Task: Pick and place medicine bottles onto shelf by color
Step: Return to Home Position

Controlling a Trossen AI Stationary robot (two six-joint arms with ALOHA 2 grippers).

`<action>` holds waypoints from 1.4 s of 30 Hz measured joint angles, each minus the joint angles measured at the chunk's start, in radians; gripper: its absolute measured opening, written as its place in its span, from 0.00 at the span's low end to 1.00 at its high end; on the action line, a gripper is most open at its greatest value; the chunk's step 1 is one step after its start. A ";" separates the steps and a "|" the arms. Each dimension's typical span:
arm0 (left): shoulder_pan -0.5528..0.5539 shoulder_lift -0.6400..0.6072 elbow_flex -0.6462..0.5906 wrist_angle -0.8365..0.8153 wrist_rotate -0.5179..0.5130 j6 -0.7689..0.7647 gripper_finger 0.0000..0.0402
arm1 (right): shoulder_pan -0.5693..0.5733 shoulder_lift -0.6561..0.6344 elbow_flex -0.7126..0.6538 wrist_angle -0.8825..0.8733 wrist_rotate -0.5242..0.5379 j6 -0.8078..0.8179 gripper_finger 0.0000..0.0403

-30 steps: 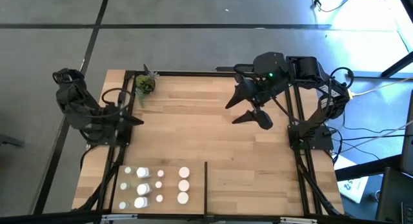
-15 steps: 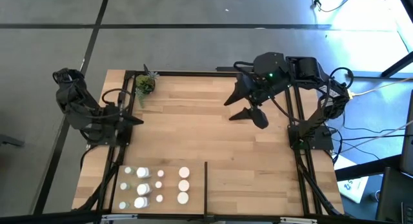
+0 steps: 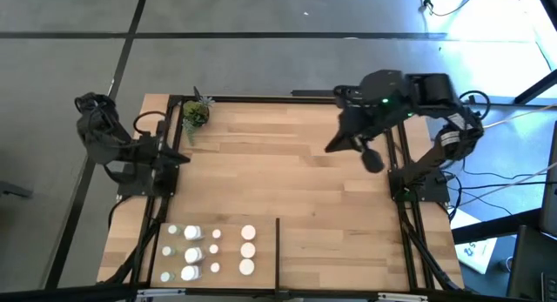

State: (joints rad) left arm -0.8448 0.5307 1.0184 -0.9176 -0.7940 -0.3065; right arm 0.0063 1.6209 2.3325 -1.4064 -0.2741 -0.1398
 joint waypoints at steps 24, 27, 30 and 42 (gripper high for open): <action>0.000 -0.462 -0.393 0.357 0.255 0.268 0.00 | 0.107 -0.262 0.000 0.010 -0.007 0.055 0.01; 0.000 -0.501 -0.427 0.354 0.261 0.268 0.01 | 0.115 -0.271 0.000 0.004 0.021 0.057 0.01; 0.000 -0.529 -0.451 0.358 0.267 0.272 0.00 | 0.115 -0.284 -0.006 0.002 0.029 0.053 0.01; 0.000 -0.528 -0.509 0.422 0.269 0.292 0.00 | 0.115 -0.610 -0.583 0.325 0.029 0.088 0.01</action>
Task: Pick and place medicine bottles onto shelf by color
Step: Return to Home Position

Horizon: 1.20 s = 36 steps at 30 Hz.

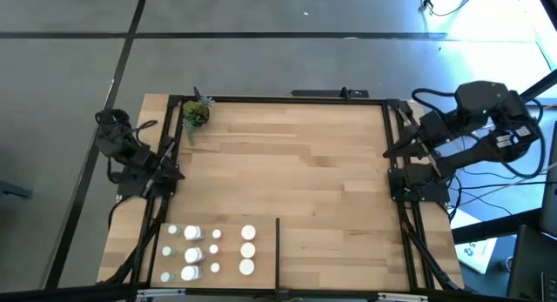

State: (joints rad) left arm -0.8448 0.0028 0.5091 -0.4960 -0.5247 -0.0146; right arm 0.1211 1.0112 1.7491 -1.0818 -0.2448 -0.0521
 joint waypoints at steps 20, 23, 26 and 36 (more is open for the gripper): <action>0.000 0.000 -0.221 0.277 0.019 0.040 0.00 | 0.000 -0.556 -0.796 0.485 -0.037 0.056 0.01; 0.000 0.000 -0.254 0.305 0.018 0.035 0.00 | 0.000 -0.621 -0.892 0.553 -0.039 0.074 0.01; 0.000 0.000 -0.289 0.348 0.018 0.033 0.00 | 0.000 -0.679 -0.987 0.607 -0.040 0.078 0.01; 0.000 0.000 -0.396 0.461 0.017 0.020 0.01 | 0.000 -0.849 -1.230 0.773 -0.071 0.128 0.01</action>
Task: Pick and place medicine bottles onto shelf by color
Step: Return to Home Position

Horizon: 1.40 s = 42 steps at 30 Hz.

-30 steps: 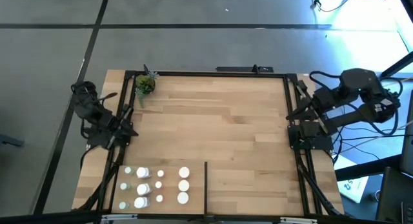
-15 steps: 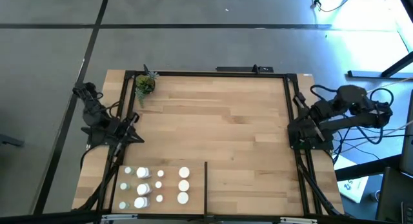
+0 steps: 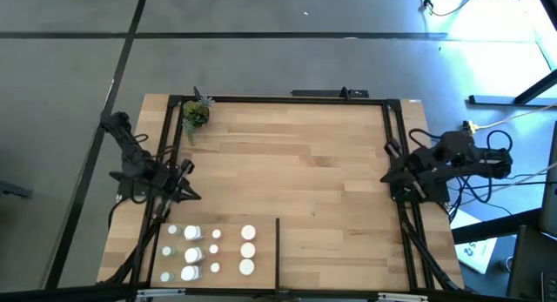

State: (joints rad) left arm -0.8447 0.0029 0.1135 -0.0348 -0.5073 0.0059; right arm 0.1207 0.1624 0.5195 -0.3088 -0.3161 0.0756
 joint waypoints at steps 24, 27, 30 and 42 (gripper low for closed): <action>0.000 0.000 -0.106 0.140 -0.001 0.006 0.01 | 0.000 -0.160 -0.418 0.369 -0.019 -0.004 0.02; 0.000 0.000 -0.106 0.141 -0.001 0.033 0.00 | 0.000 -0.159 -0.487 0.427 -0.019 -0.005 0.02; 0.000 0.000 -0.106 0.140 -0.029 0.071 0.01 | 0.000 -0.155 -0.513 0.447 -0.011 -0.017 0.02; 0.000 0.001 -0.106 0.125 -0.083 0.078 0.03 | 0.000 -0.154 -0.513 0.447 0.000 -0.020 0.02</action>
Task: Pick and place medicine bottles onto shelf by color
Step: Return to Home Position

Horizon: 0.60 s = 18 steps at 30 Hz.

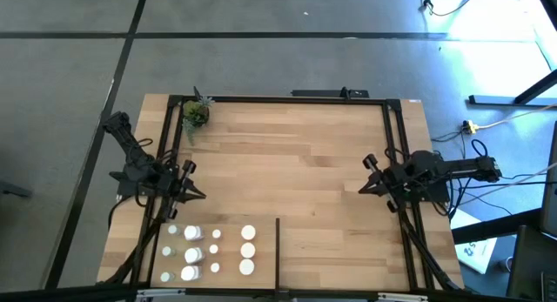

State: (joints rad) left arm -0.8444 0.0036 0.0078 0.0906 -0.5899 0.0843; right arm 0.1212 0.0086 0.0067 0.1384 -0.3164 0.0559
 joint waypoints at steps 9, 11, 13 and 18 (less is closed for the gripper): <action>0.000 0.000 0.000 0.000 0.000 -0.001 0.06 | 0.000 0.000 0.000 -0.027 -0.008 -0.025 0.02; 0.000 0.000 0.000 0.000 0.000 -0.001 0.07 | 0.000 0.000 0.000 -0.057 -0.008 -0.040 0.02; 0.000 0.000 0.000 0.000 0.000 -0.001 0.07 | 0.000 0.001 0.000 -0.072 -0.007 -0.030 0.02; 0.000 0.001 0.000 0.000 0.000 -0.001 0.06 | 0.000 0.002 0.000 -0.070 -0.008 -0.034 0.02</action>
State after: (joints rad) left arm -0.8444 0.0044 0.0078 0.0906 -0.5896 0.0830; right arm 0.1211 0.0105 0.0067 0.0685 -0.3244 0.0222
